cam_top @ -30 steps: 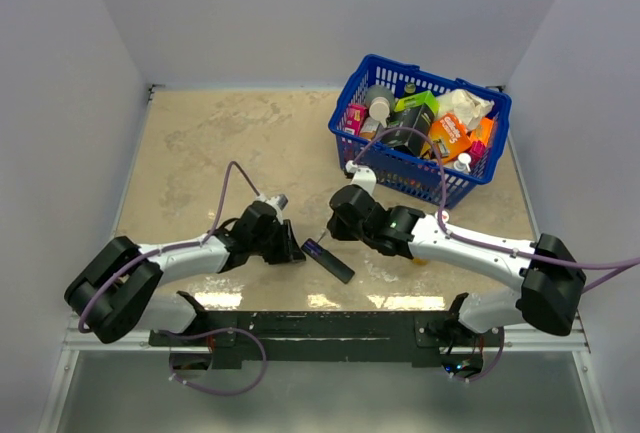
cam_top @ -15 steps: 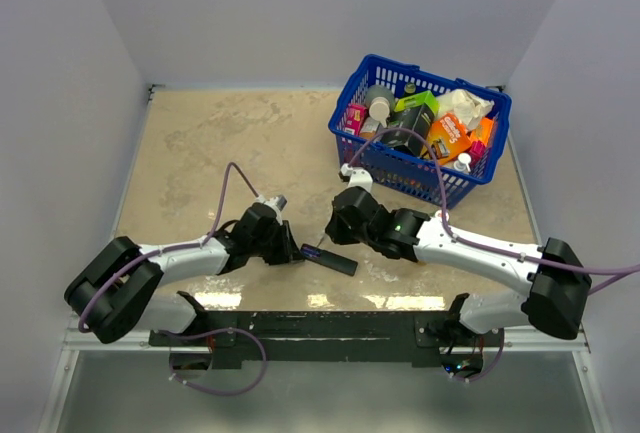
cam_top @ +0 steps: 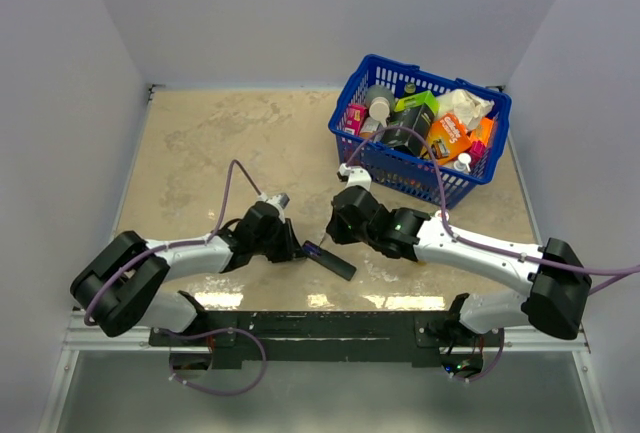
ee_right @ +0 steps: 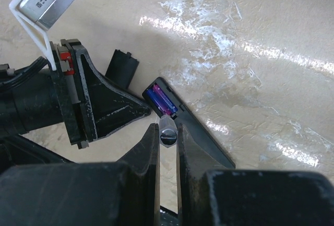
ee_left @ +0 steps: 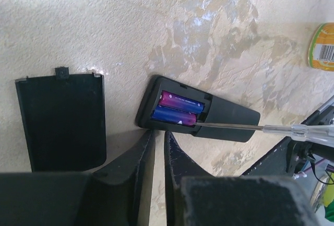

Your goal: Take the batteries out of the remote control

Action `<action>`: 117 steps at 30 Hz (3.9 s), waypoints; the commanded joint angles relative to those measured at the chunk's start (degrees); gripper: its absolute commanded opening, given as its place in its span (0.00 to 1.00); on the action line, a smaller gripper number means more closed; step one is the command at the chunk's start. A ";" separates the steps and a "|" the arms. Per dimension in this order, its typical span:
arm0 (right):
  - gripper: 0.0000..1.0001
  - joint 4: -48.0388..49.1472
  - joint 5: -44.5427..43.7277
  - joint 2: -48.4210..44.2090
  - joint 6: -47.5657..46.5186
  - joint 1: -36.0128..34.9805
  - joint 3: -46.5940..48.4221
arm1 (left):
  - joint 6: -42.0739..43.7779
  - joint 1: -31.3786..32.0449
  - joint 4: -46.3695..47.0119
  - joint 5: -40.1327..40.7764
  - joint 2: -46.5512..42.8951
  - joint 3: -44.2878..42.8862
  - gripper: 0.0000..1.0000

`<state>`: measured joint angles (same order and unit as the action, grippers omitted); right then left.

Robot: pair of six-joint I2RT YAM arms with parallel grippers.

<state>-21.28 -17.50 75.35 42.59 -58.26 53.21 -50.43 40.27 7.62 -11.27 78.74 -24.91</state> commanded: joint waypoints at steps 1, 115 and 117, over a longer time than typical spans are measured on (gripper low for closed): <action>0.00 -0.25 -2.72 -0.82 -0.14 -0.45 4.09 | -0.01 0.25 1.43 1.51 1.24 -0.49 0.17; 0.00 18.47 17.94 5.07 -7.08 9.21 -6.98 | -1.33 0.33 -3.40 5.29 -0.61 -1.72 0.20; 0.00 18.73 18.02 4.11 -6.82 9.30 -7.51 | -1.25 0.33 -3.57 5.29 -0.52 -1.55 0.20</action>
<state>0.84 -2.90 80.60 36.40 -48.66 45.65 -52.97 40.53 4.49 -7.25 76.88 -25.08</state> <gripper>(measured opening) 0.111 0.196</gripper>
